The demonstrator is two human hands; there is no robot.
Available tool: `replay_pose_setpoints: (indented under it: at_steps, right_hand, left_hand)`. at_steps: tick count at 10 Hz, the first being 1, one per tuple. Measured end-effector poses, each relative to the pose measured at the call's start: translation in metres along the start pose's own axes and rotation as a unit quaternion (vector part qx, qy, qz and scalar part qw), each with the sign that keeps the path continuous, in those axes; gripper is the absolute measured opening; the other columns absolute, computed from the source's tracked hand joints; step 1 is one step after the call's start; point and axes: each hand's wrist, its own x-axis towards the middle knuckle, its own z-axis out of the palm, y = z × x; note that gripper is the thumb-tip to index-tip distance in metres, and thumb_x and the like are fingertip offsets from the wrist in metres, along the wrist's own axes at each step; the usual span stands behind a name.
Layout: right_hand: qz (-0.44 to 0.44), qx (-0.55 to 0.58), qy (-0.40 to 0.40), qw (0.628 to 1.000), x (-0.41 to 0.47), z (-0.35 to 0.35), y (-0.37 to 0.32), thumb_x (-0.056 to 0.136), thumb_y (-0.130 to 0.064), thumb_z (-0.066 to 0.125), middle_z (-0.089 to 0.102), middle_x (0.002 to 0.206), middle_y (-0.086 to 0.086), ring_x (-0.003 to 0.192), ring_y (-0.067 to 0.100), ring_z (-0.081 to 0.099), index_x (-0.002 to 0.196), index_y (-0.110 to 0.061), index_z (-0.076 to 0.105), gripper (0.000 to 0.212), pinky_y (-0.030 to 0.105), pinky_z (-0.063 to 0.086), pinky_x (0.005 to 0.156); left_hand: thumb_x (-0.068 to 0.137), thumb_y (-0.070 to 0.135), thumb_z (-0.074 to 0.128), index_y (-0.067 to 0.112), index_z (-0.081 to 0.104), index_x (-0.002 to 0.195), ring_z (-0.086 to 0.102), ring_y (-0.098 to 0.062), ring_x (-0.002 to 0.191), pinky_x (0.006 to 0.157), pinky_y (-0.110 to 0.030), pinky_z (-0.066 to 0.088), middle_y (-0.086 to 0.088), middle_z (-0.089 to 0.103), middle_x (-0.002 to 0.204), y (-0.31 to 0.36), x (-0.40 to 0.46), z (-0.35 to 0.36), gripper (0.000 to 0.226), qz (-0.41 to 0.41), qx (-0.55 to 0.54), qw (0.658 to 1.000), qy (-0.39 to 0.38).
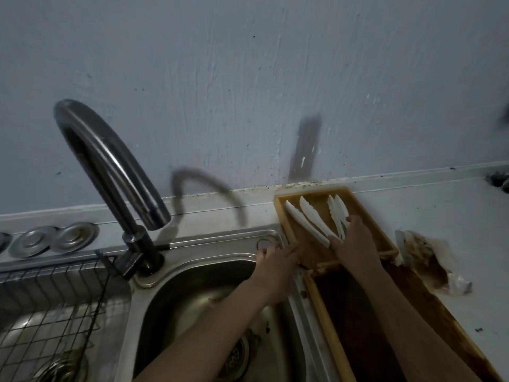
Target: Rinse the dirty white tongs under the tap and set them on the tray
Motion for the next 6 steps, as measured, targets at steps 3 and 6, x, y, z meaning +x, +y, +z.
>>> replay_pose_setpoints:
  at_steps: [3, 6]
  right_hand:
    - [-0.004, -0.014, 0.011, 1.000, 0.020, 0.017, 0.000, 0.083, -0.023, 0.068, 0.051, 0.129, 0.018, 0.117, 0.031, 0.051, 0.132, -0.006, 0.037, 0.060, 0.038, 0.045, 0.094]
    - [-0.010, -0.032, 0.005, 0.999, 0.016, 0.013, 0.001, 0.086, -0.031, 0.062, 0.052, 0.131, 0.017, 0.118, 0.032, 0.052, 0.134, -0.007, 0.037, 0.059, 0.042, 0.047, 0.094]
  left_hand:
    - [0.089, 0.008, 0.048, 0.029, 0.027, 0.147, 0.015, -0.028, 0.143, 0.113, -0.051, 0.021, 0.009, 0.017, 0.159, -0.003, 0.013, -0.001, 0.065, 0.003, -0.014, 1.000, -0.027]
    - [0.092, 0.010, 0.044, 0.034, 0.034, 0.142, 0.022, -0.025, 0.141, 0.113, -0.049, 0.017, 0.000, 0.034, 0.152, -0.009, 0.008, -0.012, 0.057, -0.015, -0.082, 0.994, -0.076]
